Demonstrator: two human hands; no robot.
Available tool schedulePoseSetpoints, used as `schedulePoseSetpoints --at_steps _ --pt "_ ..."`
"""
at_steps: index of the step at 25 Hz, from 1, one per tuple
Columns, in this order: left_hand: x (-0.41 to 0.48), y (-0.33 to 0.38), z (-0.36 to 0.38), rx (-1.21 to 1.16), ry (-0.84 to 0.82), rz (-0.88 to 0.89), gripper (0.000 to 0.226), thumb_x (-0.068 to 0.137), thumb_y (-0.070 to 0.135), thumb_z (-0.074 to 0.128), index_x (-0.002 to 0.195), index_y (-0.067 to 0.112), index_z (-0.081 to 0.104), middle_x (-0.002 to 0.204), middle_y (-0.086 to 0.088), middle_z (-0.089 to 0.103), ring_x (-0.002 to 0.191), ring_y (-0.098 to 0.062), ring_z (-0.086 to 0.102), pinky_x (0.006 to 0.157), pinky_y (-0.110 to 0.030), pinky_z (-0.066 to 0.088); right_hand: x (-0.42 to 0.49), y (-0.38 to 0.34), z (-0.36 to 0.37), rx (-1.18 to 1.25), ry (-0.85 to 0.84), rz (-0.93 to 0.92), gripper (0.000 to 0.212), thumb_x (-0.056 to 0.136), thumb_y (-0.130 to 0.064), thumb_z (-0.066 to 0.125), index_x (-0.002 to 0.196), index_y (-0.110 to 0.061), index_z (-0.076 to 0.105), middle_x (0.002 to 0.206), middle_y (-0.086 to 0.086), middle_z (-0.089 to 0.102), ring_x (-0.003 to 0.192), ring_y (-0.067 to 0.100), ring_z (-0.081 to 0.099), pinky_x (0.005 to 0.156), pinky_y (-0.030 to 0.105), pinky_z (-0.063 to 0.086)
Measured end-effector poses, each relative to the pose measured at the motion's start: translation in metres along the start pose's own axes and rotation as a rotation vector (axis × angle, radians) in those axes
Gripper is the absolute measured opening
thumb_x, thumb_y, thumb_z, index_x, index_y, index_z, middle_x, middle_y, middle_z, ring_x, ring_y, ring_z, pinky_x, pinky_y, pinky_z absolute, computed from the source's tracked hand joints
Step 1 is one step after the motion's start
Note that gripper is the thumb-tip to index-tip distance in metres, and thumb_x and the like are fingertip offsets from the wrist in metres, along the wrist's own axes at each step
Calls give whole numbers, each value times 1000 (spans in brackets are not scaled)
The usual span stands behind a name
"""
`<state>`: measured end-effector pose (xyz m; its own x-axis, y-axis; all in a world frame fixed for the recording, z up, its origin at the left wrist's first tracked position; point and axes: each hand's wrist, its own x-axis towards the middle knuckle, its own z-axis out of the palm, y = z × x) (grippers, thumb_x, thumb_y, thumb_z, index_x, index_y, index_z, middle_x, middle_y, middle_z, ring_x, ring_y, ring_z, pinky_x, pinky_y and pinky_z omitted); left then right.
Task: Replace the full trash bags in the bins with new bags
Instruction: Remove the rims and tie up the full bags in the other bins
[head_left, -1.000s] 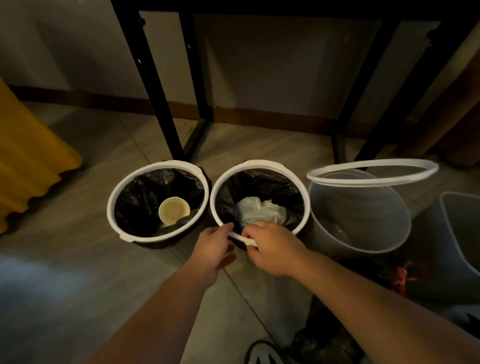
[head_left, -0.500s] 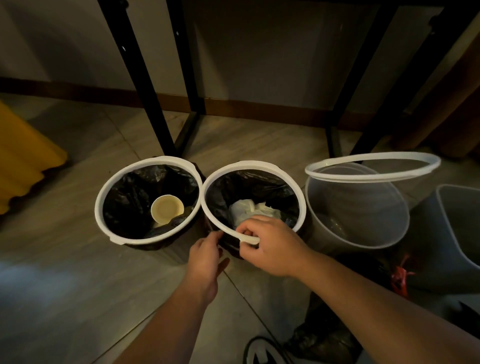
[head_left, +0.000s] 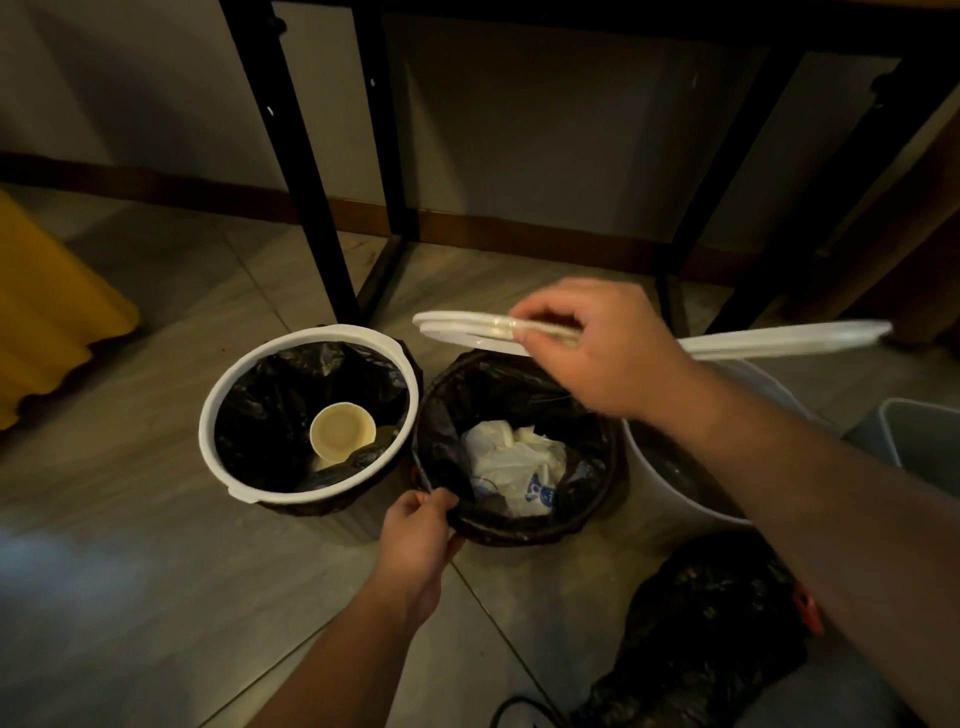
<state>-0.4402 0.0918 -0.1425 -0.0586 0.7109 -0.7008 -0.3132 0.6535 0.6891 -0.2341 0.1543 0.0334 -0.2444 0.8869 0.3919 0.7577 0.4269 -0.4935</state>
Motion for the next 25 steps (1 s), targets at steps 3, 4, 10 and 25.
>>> schedulePoseSetpoints --at_steps 3,4,10,25 --pt "-1 0 -2 -55 6 -11 16 97 2 64 94 14 52 97 -14 65 89 -25 64 73 -38 55 46 19 -11 -122 146 19 25 98 -38 69 116 -24 80 100 -2 59 97 13 55 82 30 43" --pt "-2 1 -3 -77 11 -12 21 95 0 65 94 14 50 97 -14 65 89 -25 65 75 -39 55 63 27 -15 -190 195 52 28 98 -43 67 117 -26 79 102 -1 55 99 15 52 82 30 40" --pt "-12 7 -9 -144 19 -5 24 96 0 71 115 6 57 113 -17 72 99 -26 67 88 -40 56 100 62 -22 -296 245 168 29 105 -38 57 130 -26 65 102 -4 70 90 16 66 72 31 49" --pt "-29 29 9 -34 -221 111 63 88 -12 56 135 29 66 119 -7 78 107 -32 76 84 -46 63 -5 121 66 -105 -274 707 37 100 -43 56 76 -15 63 79 7 67 77 27 67 73 38 56"
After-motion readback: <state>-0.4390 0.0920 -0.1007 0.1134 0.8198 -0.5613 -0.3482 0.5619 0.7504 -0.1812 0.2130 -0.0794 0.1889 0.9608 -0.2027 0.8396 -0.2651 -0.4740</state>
